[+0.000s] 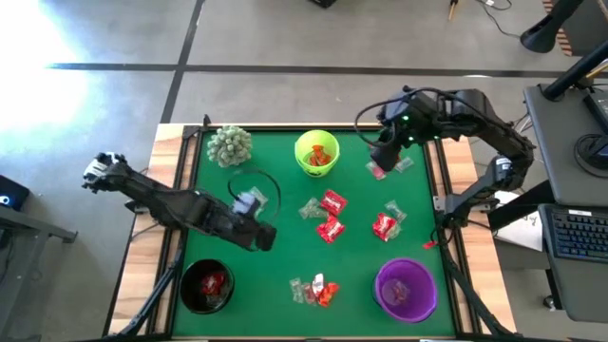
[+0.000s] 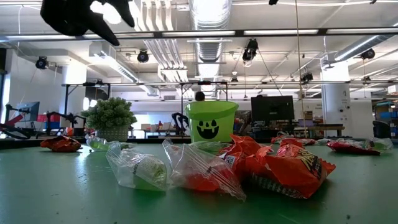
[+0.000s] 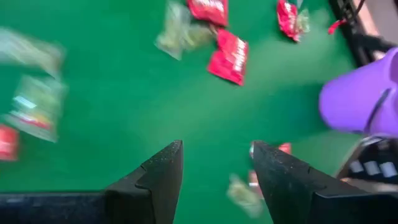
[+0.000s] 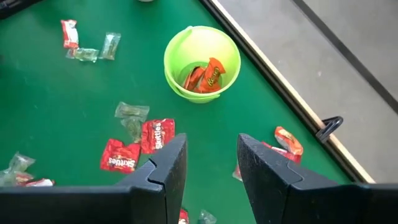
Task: Organize candy in baskets
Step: Put the green candy into the violet bucket
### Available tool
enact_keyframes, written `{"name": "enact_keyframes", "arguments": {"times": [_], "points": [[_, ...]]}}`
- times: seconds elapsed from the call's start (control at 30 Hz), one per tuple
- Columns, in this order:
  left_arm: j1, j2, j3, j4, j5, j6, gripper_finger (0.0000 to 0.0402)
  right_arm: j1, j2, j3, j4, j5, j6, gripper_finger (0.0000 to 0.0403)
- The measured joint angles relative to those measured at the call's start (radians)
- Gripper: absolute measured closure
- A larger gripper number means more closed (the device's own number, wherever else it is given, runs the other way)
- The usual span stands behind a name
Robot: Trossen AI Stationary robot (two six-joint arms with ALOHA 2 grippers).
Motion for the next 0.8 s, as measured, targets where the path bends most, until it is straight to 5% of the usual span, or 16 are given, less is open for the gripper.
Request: {"name": "enact_keyframes", "arguments": {"times": [0.2,0.8], "points": [[-0.048,0.182,0.021,0.144,0.039,-0.171,0.0220,0.000,-0.021,0.000,0.000,0.000,-0.026,0.0268],[-0.176,0.554,0.312,0.013,0.169,-0.432,0.0219,0.000,-0.029,0.000,0.000,-0.004,-0.045,0.0268]]}}
